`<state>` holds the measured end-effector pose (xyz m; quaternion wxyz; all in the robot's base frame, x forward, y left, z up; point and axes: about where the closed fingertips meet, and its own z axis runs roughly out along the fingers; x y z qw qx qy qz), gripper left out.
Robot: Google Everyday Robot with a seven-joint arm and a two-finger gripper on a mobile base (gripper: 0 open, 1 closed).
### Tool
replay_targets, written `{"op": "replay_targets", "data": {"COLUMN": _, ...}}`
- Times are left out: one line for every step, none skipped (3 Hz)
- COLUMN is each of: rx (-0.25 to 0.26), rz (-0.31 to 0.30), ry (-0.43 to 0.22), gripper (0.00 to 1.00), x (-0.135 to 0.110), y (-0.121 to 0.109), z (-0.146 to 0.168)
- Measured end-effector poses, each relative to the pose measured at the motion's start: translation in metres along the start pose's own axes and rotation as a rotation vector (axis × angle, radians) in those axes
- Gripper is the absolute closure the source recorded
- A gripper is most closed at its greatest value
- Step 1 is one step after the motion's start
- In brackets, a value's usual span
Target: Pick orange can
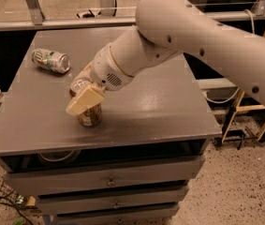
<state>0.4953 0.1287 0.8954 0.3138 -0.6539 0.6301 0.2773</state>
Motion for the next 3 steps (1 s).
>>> {"op": "replay_targets", "data": {"rx": 0.000, "rz": -0.022, "ry": -0.036, "gripper": 0.65, "x": -0.006, "y": -0.002, "z": -0.005}}
{"op": "replay_targets", "data": {"rx": 0.008, "rz": -0.076, "ry": -0.079, "gripper": 0.88, "x": -0.017, "y": -0.011, "z": -0.027}}
{"op": "replay_targets", "data": {"rx": 0.008, "rz": -0.162, "ry": -0.127, "gripper": 1.00, "x": -0.037, "y": -0.022, "z": -0.057}}
